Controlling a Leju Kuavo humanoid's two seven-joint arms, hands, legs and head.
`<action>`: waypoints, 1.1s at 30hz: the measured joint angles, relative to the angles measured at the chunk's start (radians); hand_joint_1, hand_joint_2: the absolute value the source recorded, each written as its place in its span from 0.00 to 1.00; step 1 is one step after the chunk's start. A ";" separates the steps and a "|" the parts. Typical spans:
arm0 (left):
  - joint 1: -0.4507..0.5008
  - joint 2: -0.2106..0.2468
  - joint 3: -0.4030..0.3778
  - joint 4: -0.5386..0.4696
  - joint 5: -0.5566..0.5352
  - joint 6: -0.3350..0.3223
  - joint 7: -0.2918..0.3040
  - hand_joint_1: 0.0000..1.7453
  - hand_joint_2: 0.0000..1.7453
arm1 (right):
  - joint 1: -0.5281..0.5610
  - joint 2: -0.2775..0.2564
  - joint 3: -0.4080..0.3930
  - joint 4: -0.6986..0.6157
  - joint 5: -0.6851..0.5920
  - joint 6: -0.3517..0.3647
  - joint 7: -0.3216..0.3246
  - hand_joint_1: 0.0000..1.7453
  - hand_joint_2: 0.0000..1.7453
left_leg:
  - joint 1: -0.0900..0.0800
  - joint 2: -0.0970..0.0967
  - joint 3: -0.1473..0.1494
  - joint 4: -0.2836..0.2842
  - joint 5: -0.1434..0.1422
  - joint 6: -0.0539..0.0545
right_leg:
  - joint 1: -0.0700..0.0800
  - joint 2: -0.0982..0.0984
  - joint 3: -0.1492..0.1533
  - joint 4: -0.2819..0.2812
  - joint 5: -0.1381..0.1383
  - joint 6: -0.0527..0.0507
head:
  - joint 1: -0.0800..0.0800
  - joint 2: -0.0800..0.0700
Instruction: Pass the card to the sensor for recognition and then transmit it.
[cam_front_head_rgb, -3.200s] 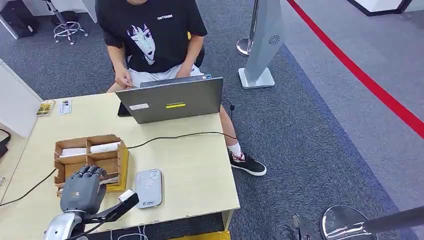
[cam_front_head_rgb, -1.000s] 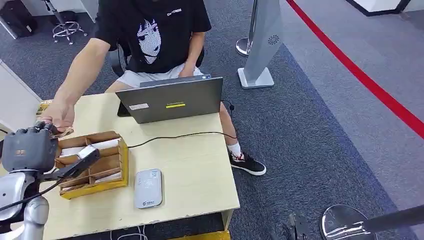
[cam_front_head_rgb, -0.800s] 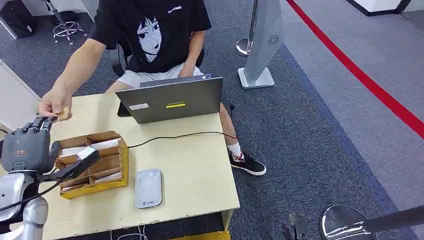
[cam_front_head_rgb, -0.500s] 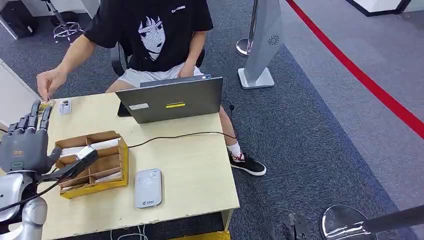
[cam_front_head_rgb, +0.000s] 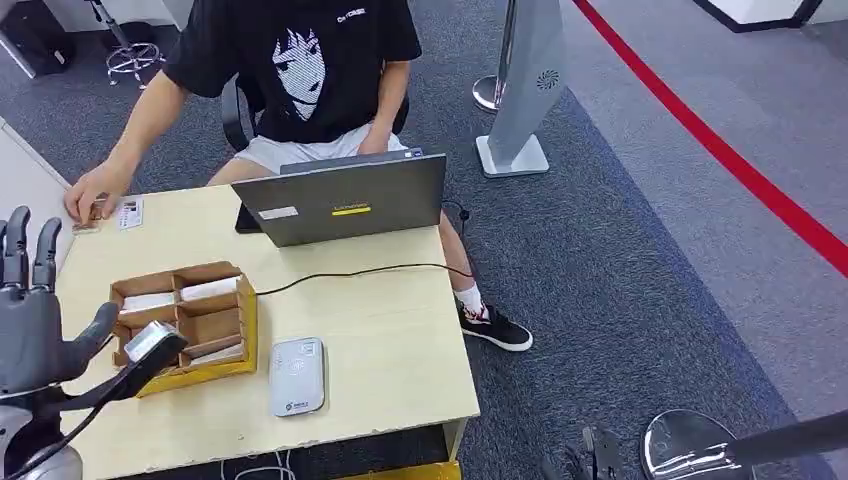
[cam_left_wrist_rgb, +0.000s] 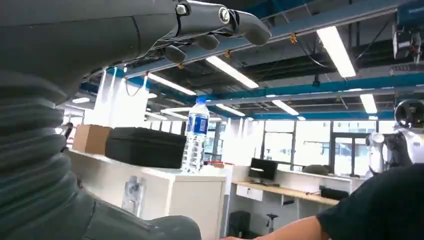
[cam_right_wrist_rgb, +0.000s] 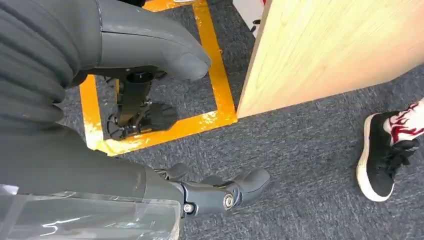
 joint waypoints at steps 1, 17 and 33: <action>0.018 -0.012 0.004 -0.024 0.048 0.001 -0.024 0.00 1.00 | 0.000 0.000 -0.002 0.000 0.003 0.000 -0.001 0.00 1.00 | 0.000 0.000 0.000 0.000 0.000 0.000 | 0.000 0.000 0.000 0.000 0.000 0.000 | 0.000 0.000; 0.350 -0.319 0.042 -0.265 0.679 -0.314 -0.284 0.00 1.00 | 0.042 0.000 -0.035 -0.100 -0.071 0.059 0.015 0.00 1.00 | -0.002 0.000 0.000 0.000 -0.001 0.001 | -0.002 -0.001 0.000 0.000 -0.001 0.002 | 0.000 0.000; 0.392 -0.393 0.151 -0.265 0.955 -0.466 -0.252 0.00 1.00 | 0.055 0.000 -0.053 -0.116 -0.105 0.069 0.007 0.00 1.00 | -0.002 0.000 0.000 0.000 -0.001 0.001 | -0.002 -0.001 0.000 0.000 -0.001 0.002 | 0.000 0.000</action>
